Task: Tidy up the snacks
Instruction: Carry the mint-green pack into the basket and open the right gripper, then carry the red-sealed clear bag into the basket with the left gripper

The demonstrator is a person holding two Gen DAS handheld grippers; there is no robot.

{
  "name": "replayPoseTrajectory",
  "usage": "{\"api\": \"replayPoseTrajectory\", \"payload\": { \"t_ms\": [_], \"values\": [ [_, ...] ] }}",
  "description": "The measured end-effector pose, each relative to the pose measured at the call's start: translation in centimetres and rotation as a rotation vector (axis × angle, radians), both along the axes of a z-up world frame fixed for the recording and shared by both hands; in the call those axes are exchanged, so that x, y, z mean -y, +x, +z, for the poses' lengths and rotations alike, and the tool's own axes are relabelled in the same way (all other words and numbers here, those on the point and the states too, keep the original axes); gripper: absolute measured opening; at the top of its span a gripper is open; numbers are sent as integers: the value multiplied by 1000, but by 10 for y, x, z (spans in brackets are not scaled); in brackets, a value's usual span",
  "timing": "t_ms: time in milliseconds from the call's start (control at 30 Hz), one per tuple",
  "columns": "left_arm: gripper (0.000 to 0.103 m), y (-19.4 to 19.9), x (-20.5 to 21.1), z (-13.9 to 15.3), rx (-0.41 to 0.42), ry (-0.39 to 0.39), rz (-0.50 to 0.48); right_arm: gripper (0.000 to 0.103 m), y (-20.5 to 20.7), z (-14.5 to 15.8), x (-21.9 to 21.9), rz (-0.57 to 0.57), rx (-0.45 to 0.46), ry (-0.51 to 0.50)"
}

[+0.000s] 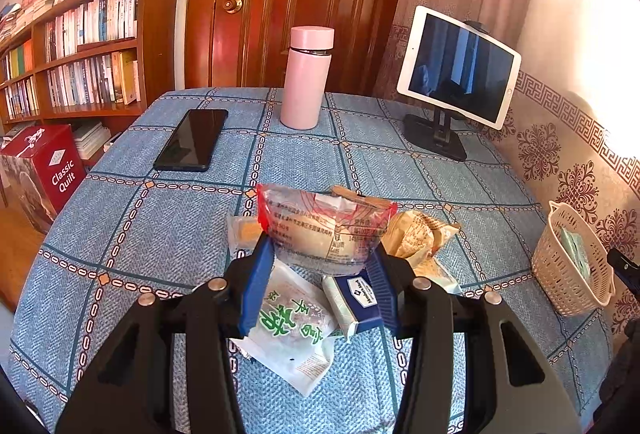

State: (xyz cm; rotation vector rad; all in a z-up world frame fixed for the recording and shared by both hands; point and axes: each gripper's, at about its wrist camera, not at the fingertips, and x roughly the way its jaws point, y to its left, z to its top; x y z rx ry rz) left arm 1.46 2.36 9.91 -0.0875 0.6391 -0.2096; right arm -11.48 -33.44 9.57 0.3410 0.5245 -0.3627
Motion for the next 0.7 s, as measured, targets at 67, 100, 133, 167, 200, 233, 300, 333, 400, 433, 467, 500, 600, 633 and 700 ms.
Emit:
{"api": "replayPoseTrajectory", "payload": {
  "t_ms": [67,100,133,167,200,233,300,333,400,433,467,500,600,633,700],
  "values": [
    [48,-4,7,5,8,6,-13,76,-4,-2,-1,3,4,1],
    [48,-5,11,7,11,9,-21,76,-6,-2,-2,6,8,1],
    [48,-6,15,10,12,8,-33,76,-8,-2,-2,7,12,-3],
    [48,-7,20,12,13,8,-45,76,-10,-2,-3,7,17,-7],
    [48,-8,26,14,15,12,-55,76,-13,-2,-3,9,22,-11],
    [48,-10,33,16,19,17,-65,76,-15,-1,-4,12,28,-16],
    [48,-13,47,21,28,28,-89,76,-19,-1,-5,16,38,-28],
    [48,-14,55,23,31,32,-103,76,-22,0,-6,18,44,-36],
    [48,-17,70,27,35,38,-135,76,-26,-1,-7,21,52,-47],
    [48,-18,79,29,37,42,-151,76,-28,-2,-7,22,55,-46],
    [48,-19,88,30,38,48,-169,76,-29,-3,-7,23,58,-38],
    [48,-20,98,30,39,54,-189,76,-30,-5,-8,28,58,-26],
    [48,-20,126,30,38,75,-236,76,-35,-9,-13,30,60,-46],
    [48,-20,135,31,36,77,-253,76,-36,-9,-14,32,62,-58],
    [48,-20,153,31,29,77,-288,76,-40,-9,-14,33,68,-70]
  ]
}}
